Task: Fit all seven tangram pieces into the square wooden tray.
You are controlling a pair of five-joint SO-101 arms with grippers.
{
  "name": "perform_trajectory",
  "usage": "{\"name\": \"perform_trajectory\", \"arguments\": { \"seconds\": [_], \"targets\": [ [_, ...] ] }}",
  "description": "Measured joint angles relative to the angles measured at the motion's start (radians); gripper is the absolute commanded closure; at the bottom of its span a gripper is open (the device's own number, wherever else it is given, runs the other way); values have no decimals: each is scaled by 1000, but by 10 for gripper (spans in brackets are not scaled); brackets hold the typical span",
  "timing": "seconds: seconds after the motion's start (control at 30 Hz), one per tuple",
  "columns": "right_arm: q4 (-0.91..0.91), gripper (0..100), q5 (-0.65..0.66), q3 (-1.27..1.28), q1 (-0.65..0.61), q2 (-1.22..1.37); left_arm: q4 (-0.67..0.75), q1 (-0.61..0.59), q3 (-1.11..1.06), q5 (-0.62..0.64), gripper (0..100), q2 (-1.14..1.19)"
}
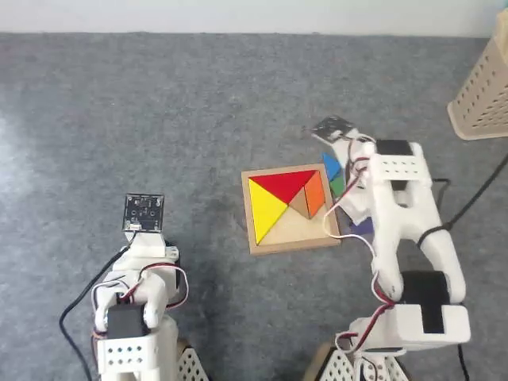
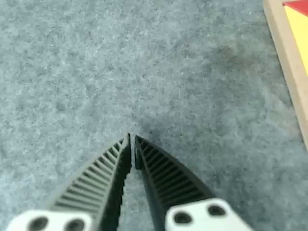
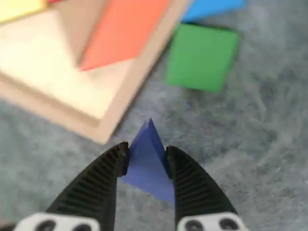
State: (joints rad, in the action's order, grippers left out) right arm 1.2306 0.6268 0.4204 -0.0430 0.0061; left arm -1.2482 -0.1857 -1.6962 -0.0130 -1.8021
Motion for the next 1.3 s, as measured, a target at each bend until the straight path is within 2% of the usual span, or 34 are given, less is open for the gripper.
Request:
{"name": "perform_trajectory", "arguments": {
  "seconds": [0.23, 0.4, 0.6, 1.3],
  "targets": [
    [-84, 991, -114, 18, 84, 0, 0, 0, 0, 0, 988, 0],
    [-84, 932, -118, 18, 106, 0, 0, -2, 0, 0, 988, 0],
    [-86, 928, -120, 18, 167, 0, 0, 0, 0, 0, 988, 0],
    [-72, 928, -97, 18, 166, 0, 0, -2, 0, 0, 988, 0]
  ]
}}
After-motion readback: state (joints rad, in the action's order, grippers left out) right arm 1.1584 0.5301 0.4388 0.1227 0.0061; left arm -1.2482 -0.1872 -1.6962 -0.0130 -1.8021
